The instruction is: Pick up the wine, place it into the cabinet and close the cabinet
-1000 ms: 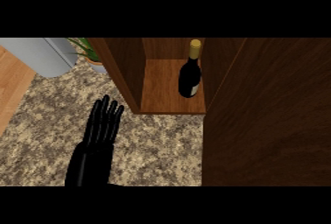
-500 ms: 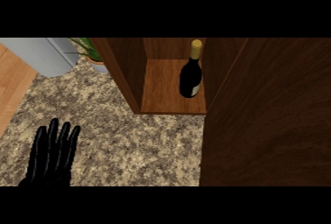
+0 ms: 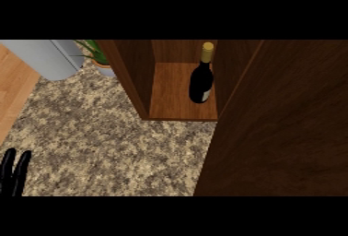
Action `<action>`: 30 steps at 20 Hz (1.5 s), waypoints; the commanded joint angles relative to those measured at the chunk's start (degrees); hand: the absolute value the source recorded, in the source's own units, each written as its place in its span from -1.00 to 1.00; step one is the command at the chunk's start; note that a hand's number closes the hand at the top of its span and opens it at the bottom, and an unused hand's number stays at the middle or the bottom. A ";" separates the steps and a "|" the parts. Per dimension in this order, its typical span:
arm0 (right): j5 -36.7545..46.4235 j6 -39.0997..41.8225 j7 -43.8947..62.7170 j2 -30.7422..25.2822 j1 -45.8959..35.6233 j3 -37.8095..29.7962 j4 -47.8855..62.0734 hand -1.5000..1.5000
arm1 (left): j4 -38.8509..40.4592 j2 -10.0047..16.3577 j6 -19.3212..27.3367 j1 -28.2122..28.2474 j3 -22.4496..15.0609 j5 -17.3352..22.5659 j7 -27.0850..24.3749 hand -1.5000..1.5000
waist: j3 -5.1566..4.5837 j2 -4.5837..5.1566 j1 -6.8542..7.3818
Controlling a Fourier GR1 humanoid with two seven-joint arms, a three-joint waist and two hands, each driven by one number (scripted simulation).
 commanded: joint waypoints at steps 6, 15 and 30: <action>18.09 -13.01 6.08 5.47 -14.07 16.16 -1.30 1.00 | -4.84 4.27 -8.29 11.98 13.16 5.64 -0.63 -1.00 | -0.01 -0.03 0.44; 22.23 -31.91 6.90 5.55 -36.66 20.77 15.22 1.00 | 2.65 3.43 -22.83 15.43 21.46 9.58 -1.99 -1.00 | -0.02 0.26 0.55; 17.16 -32.54 -5.93 4.76 -56.96 2.63 45.86 1.00 | -3.13 3.65 -27.43 18.67 33.49 14.44 8.06 -1.00 | 0.16 0.58 0.03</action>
